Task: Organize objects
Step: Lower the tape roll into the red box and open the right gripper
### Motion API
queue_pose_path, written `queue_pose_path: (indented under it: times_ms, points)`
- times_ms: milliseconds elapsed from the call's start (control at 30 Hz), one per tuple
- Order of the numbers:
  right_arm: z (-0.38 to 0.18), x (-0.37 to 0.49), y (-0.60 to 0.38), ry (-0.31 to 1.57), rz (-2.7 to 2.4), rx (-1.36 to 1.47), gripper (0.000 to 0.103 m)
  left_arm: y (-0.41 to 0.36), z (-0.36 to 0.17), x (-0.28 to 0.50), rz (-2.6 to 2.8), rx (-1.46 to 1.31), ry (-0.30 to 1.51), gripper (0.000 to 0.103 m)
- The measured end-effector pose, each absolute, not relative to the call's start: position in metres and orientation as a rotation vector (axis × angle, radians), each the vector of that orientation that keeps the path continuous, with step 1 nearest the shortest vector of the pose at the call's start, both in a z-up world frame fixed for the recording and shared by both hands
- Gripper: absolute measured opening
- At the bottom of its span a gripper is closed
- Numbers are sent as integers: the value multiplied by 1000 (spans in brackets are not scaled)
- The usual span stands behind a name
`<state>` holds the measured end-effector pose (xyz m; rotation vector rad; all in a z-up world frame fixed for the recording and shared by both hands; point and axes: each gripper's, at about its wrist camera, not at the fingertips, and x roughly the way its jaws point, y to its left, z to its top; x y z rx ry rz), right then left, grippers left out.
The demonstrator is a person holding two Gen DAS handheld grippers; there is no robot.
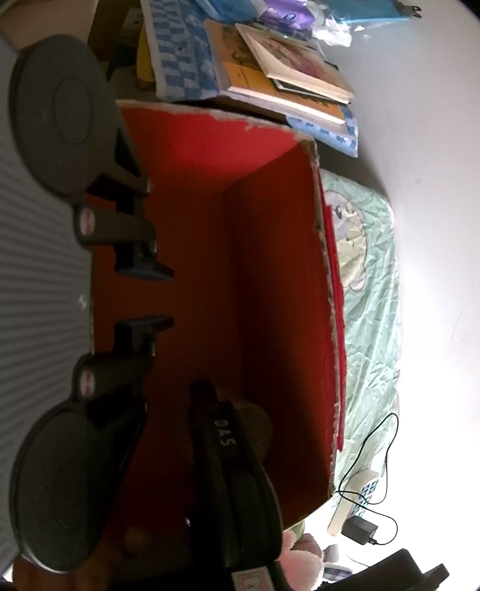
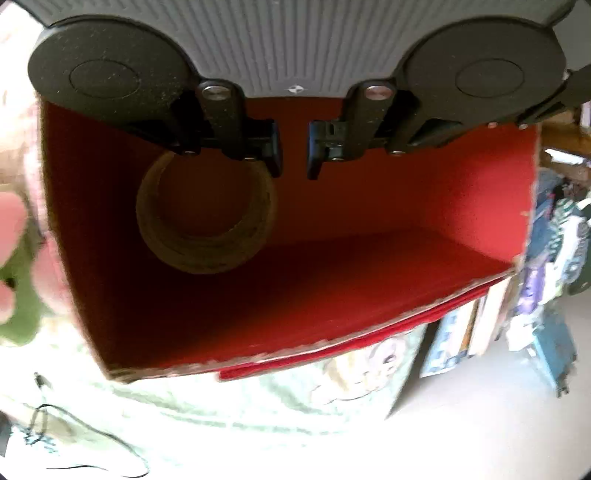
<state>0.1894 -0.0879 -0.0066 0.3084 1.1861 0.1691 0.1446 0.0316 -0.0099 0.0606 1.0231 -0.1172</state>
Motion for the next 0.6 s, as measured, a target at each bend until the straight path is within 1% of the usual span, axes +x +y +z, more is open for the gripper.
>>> queue_pose_path:
  times_ms: [33,67,167,200,233,267,400,467,533,600]
  points:
    - [-7,189,-90,1182,149,305,16,30,-10,145,-118,63,1024,17]
    - [-8,189,-93,1179,129,303,10,29,-11,145,-117,66,1025,17]
    - [-13,188,-99,1194,101,337,9,25,-11,144,-117,76,1020,17]
    - [-14,187,-99,1195,100,341,11,24,-10,143,-116,80,1018,17]
    - [-12,185,-100,1185,113,343,18,23,-9,142,-116,81,1014,17]
    - [-10,182,-100,1173,127,345,19,23,-7,140,-115,83,1008,17]
    - [8,164,-102,1115,159,342,20,21,2,131,-111,91,985,23]
    - [20,151,-99,1067,168,303,20,20,9,125,-109,91,971,29]
    - [35,142,-91,1021,176,257,22,18,16,118,-99,98,955,35]
    - [44,131,-92,987,181,230,22,17,23,112,-89,108,941,37]
